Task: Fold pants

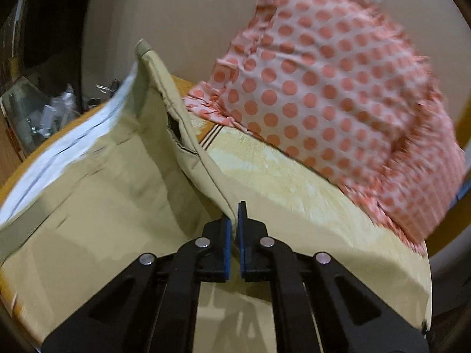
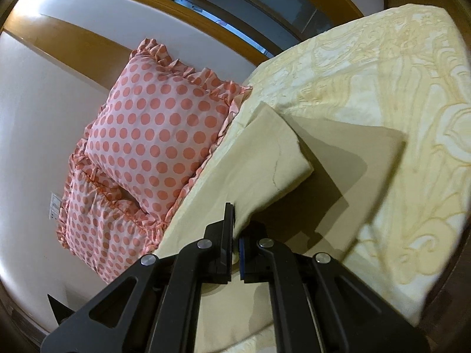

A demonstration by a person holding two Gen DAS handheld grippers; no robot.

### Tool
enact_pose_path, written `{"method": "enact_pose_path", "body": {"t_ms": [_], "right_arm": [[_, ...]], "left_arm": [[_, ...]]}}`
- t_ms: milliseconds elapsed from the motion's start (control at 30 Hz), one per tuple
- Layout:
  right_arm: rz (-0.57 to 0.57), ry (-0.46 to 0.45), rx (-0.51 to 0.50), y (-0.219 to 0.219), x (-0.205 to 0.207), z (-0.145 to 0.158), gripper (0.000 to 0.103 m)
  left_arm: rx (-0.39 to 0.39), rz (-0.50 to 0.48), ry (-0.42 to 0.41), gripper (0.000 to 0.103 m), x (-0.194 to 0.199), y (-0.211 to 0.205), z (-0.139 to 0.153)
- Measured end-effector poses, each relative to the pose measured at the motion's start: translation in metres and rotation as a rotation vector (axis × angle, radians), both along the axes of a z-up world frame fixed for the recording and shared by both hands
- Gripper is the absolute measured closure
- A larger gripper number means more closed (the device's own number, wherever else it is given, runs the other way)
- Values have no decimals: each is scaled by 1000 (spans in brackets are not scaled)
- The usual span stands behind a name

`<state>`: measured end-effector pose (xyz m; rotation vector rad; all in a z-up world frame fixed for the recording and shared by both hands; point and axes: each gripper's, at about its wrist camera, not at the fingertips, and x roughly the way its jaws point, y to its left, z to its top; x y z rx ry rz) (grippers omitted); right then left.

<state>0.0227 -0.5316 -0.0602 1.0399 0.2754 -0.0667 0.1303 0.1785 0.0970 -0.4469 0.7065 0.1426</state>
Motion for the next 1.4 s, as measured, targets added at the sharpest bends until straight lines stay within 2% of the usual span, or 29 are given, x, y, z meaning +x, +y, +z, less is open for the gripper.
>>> {"method": "enact_pose_path", "body": {"t_ms": [167, 233, 400, 700, 767, 800, 833, 867, 900, 933, 967, 1033, 1067, 1133, 1167, 1233, 1333, 1400], "right_arm": [[-7, 18, -35, -4, -9, 0, 100], [-2, 27, -42, -7, -10, 0, 100], [14, 58, -78, -11, -9, 3, 100], [-12, 97, -145, -16, -24, 8, 100], [-15, 141, -170, -14, -27, 3, 98], [-35, 138, -178, -12, -33, 4, 94], [-94, 149, -205, -11, -44, 7, 82], [-144, 145, -230, -10, -51, 10, 68], [-203, 145, -262, -10, -59, 14, 60], [-238, 155, -285, -11, -62, 16, 56], [-250, 176, -297, -14, -61, 16, 56], [-209, 185, -261, -20, -52, 10, 56], [-200, 177, -264, -18, -48, 7, 56], [-209, 185, -339, -9, -41, 8, 58], [-177, 173, -345, -5, -37, 7, 65], [-153, 174, -393, 2, -30, 9, 94], [-113, 128, -424, 11, -24, 21, 96], [-58, 59, -468, 33, -16, 46, 96]], "left_arm": [[11, 72, 18, 99, -98, 7, -27], [-14, 102, 36, 98, -119, 12, -41], [-36, 107, 75, 98, -131, 12, -67], [-67, 60, 37, 96, -139, 15, -71], [-47, 39, 40, 93, -138, 15, -74], [-44, 31, 32, 92, -140, 14, -73], [-41, 26, 25, 86, -141, 13, -72], [-31, 25, 10, 68, -145, 12, -71], [-17, 31, -11, 58, -149, 10, -68], [4, 43, -33, 42, -154, 9, -66], [24, 56, -47, 32, -157, 8, -63], [82, 92, -87, 28, -167, 6, -57], [84, 95, -96, 26, -169, 8, -56], [67, 114, -109, 24, -175, 15, -56], [52, 134, -109, 24, -177, 20, -57], [26, 169, -105, 24, -182, 31, -61], [-11, 208, -102, 24, -189, 47, -67], [-18, 231, -117, 23, -194, 54, -67]]}}
